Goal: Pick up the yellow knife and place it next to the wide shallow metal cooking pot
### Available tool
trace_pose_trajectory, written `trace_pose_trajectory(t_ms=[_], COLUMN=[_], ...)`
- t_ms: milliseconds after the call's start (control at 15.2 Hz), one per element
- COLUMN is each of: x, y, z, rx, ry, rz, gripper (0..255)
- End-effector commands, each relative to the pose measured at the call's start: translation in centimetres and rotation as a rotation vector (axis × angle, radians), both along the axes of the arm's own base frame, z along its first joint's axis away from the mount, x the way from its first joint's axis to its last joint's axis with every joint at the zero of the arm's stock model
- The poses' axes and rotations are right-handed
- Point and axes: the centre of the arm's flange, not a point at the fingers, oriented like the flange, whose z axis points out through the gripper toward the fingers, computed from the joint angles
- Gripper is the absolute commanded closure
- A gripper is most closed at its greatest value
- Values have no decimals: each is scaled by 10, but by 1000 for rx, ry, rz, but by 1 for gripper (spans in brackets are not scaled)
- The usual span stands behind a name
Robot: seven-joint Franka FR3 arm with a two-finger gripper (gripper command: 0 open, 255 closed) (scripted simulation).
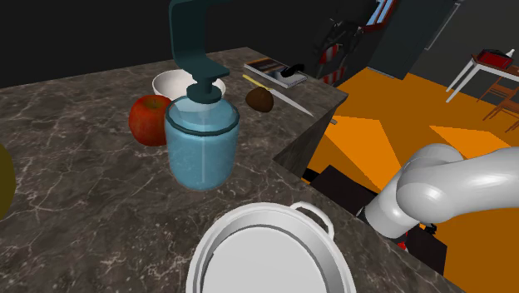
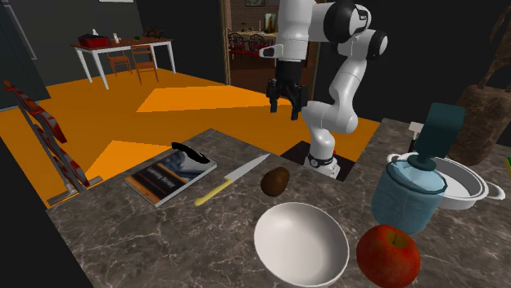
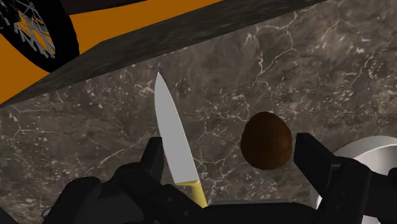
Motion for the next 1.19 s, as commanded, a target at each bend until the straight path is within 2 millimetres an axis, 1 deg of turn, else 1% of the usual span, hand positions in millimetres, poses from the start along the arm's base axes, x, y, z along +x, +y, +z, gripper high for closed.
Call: trace_pose_trajectory(t_ms=[0,264,528,924,1122], x=[0,19,42,84,107], y=[0,-20,-39,-65,-76], z=[0,-40,-79,-132,-154], rx=[0,3,6,11,13], ry=[0,-92,-184,-323,-387], rz=[0,35,70,122,147], gripper=[0,0,0,0,0])
